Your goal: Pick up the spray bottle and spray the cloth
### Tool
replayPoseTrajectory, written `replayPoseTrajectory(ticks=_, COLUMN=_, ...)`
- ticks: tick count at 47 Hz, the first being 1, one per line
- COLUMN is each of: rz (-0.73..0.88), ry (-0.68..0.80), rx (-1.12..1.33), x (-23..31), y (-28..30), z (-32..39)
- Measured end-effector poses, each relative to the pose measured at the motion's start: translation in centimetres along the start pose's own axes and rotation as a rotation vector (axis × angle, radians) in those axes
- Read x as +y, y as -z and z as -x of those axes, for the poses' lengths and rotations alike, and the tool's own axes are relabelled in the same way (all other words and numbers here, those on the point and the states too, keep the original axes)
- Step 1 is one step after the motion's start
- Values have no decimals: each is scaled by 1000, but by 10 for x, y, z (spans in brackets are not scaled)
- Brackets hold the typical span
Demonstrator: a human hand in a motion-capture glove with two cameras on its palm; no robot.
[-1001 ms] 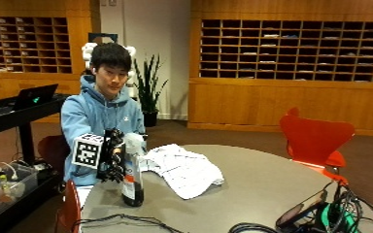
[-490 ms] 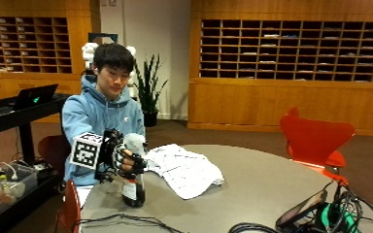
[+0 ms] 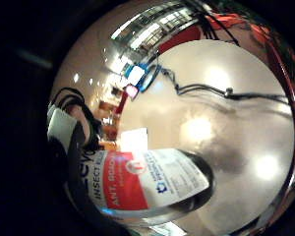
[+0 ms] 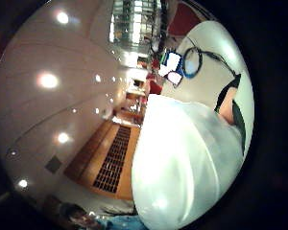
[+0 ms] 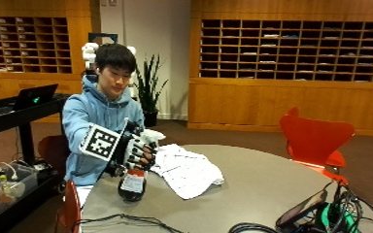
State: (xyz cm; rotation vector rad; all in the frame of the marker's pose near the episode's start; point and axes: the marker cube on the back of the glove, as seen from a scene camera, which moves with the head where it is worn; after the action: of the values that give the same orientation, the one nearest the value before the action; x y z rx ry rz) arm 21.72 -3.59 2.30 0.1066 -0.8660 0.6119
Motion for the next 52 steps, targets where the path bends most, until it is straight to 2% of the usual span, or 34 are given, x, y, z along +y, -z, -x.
replayPoseTrajectory(ticks=13, rz=285, ry=197, rx=265, x=12, y=-11, z=60)
replayPoseTrajectory(ticks=25, rz=477, ry=305, rx=689, x=22, y=-26, z=132)
replayPoseTrajectory(ticks=39, rz=571, ry=371, rx=1135, x=41, y=-60, z=180)
replayPoseTrajectory(ticks=52, rz=602, ry=386, rx=1318, x=48, y=-86, z=182)
